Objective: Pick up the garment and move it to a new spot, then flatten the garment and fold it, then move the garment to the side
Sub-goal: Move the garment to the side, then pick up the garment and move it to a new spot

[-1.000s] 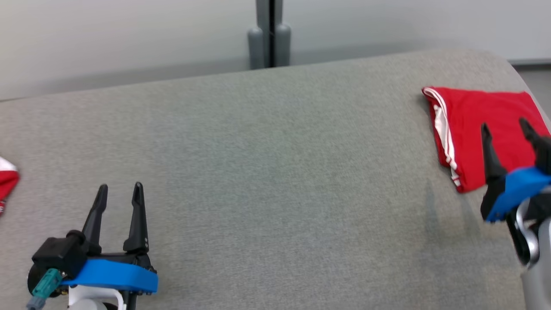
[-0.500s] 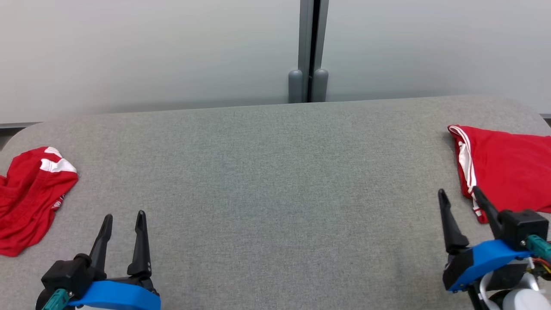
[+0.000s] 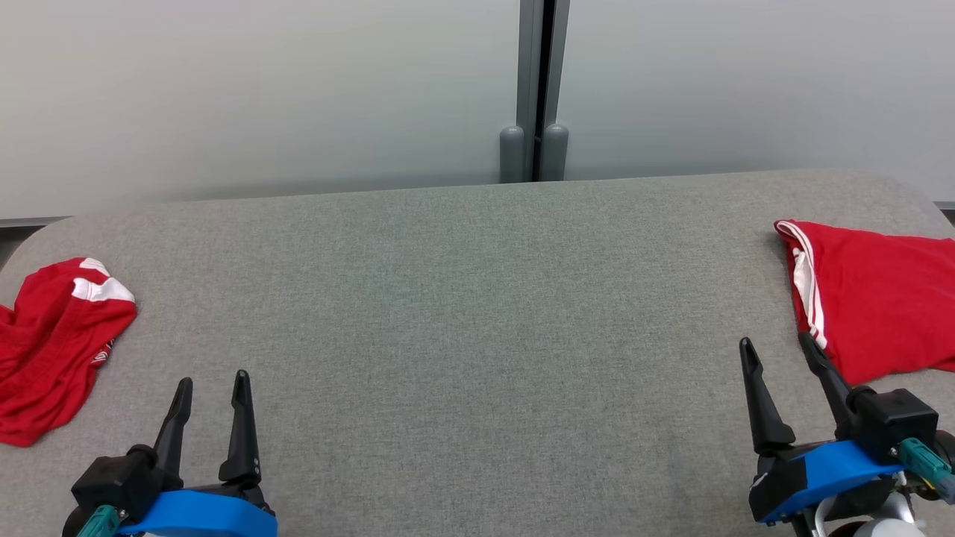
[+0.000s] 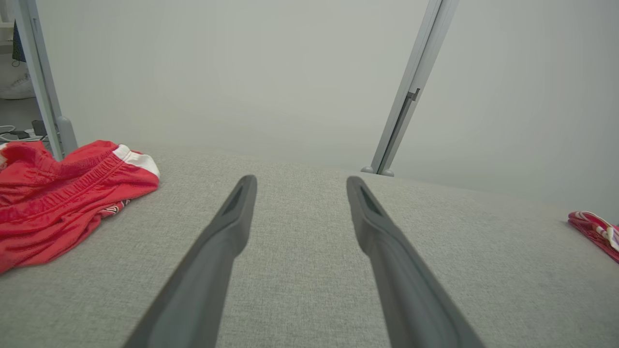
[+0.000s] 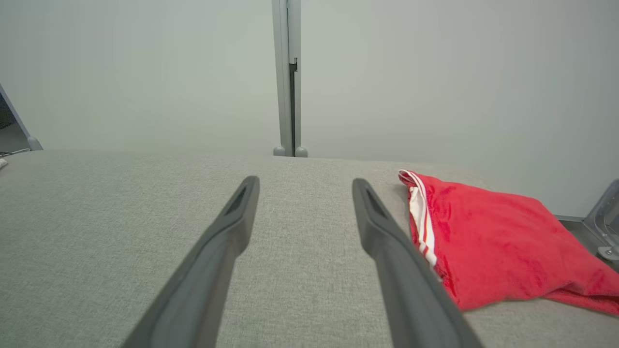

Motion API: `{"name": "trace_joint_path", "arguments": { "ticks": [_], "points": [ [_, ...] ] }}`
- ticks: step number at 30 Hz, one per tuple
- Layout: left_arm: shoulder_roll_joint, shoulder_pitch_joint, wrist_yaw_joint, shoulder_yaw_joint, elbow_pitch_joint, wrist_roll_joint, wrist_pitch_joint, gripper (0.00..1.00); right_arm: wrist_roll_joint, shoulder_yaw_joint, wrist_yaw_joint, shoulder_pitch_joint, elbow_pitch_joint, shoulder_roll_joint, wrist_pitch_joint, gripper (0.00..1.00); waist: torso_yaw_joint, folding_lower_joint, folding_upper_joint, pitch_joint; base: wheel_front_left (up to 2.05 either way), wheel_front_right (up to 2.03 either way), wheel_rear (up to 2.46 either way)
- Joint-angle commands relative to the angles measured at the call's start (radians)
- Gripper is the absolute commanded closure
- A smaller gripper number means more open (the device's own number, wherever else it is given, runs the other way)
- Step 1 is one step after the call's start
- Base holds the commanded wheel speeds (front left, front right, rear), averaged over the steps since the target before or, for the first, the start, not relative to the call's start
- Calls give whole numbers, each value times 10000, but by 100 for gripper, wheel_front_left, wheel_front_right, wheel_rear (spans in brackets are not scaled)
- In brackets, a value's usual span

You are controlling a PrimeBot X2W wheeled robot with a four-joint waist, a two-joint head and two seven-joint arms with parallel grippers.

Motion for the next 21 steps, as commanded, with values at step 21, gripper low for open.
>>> {"name": "trace_joint_path", "arguments": {
  "ticks": [21],
  "points": [
    [-391, 260, -312, 691, -159, 422, -44, 0, 352, -222, 5, 250, 281, 52, -290, 0, 125, 1, -1, 212, 0, 0, 0]
  ]
}}
